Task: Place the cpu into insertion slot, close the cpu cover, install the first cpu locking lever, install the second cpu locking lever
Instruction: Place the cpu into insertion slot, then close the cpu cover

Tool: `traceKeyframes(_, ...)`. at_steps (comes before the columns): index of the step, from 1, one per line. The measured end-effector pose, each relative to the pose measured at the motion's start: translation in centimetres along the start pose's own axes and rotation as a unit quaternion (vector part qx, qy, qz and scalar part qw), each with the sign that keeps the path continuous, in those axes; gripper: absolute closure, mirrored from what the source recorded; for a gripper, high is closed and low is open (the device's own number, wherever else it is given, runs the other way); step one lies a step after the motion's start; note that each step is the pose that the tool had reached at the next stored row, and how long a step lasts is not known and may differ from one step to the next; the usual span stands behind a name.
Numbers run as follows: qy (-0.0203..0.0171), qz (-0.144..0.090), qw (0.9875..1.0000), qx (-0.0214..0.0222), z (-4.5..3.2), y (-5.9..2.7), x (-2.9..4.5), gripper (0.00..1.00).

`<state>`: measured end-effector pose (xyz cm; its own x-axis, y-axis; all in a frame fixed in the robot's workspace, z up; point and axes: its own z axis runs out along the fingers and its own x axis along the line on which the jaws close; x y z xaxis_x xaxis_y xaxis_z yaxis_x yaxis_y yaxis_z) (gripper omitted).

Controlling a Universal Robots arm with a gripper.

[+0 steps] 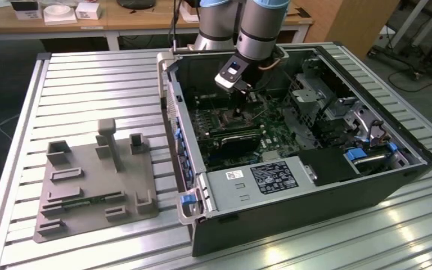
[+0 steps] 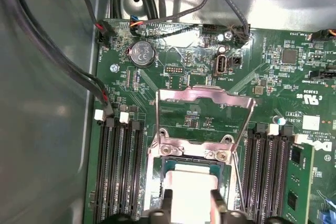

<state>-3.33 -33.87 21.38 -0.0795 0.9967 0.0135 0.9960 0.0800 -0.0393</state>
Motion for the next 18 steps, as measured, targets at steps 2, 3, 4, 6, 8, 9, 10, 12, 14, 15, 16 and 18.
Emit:
traceKeyframes(2,0.0,0.0,1.0,0.0,-0.16,0.0,0.01,0.69)
traceKeyframes(3,0.0,0.0,1.0,0.0,-0.21,-0.01,0.0,0.75)
traceKeyframes(4,0.0,0.0,1.0,0.0,-0.26,-0.01,0.0,0.75)
traceKeyframes(6,0.0001,0.0,1.0,0.0,-0.3,-0.01,0.01,0.87)
traceKeyframes(8,0.0002,0.0,1.0,-0.0001,-0.3,-0.01,0.01,0.89)
traceKeyframes(9,0.0001,0.0,1.0,0.0,-0.31,-0.01,0.0,0.89)
traceKeyframes(10,0.0,0.0,1.0,0.0,-0.31,-0.01,0.0,0.89)
traceKeyframes(12,0.0001,0.0,1.0,0.0,-0.31,-0.01,0.01,0.89)
traceKeyframes(14,0.0002,0.0,1.0,0.0,-0.31,-0.01,0.0,0.89)
traceKeyframes(15,0.0002,0.0,1.0,0.0,-0.31,-0.01,0.01,0.89)
traceKeyframes(16,0.0002,0.0,1.0,0.0,-0.31,-0.01,0.01,0.89)
traceKeyframes(18,0.0002,0.0,1.0,0.0,-0.31,-0.01,0.01,0.89)
